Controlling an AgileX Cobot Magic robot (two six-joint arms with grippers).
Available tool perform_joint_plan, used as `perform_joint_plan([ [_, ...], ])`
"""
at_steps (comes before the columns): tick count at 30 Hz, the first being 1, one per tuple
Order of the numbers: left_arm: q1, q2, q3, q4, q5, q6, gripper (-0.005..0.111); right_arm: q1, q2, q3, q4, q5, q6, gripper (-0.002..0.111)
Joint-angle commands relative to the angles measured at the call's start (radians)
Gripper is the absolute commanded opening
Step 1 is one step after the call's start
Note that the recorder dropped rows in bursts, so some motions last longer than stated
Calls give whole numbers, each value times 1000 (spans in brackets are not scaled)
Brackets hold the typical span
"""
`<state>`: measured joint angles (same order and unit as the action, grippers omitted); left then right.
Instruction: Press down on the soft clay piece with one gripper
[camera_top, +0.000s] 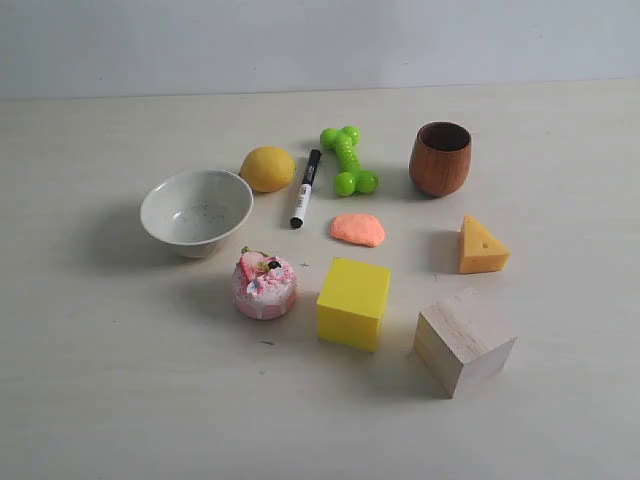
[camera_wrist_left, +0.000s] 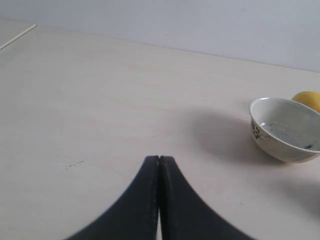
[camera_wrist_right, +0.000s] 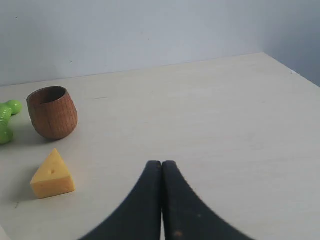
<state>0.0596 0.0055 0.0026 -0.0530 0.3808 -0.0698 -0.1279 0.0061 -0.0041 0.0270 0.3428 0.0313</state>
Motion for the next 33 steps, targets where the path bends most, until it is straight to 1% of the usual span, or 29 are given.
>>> perform_joint_plan([
  [1, -1, -5, -3, -6, -16, -6, 0, -5, -6, 4, -1, -5, -2, 0],
  [10, -1, -5, -3, -6, -16, -6, 0, -5, -6, 4, -3, -5, -3, 0],
  [12, -1, -5, -3, -6, -16, -6, 0, -5, -6, 4, -3, -31, -3, 0],
  [14, -1, -5, -3, -6, -16, -6, 0, -5, -6, 4, 0, -102, -3, 0],
  [19, -1, -5, -3, -6, -16, -6, 0, -5, -6, 4, 0, -369, -1, 0],
  [22, -1, -5, -3, -6, -16, -6, 0, -5, -6, 4, 0, -441, -3, 0],
  [26, -1, -5, -3, -6, -16, -6, 0, -5, -6, 4, 0, -489, -5, 0],
  [29, -1, -5, -3, -6, -16, -6, 0, -5, -6, 4, 0, -618, -5, 0],
  [30, -1, -5, -3, -6, -16, -6, 0, -5, -6, 4, 0, -699, 0, 0],
  [31, -1, -5, -3, -6, -16, -6, 0, -5, -6, 4, 0, -735, 32, 0],
  [32, -1, -5, -3, -6, -16, -6, 0, -5, -6, -4, 10, -742, 63, 0],
  [33, -1, -5, -3, -6, -16, -6, 0, -5, -6, -34, 25, -704, 85, 0],
])
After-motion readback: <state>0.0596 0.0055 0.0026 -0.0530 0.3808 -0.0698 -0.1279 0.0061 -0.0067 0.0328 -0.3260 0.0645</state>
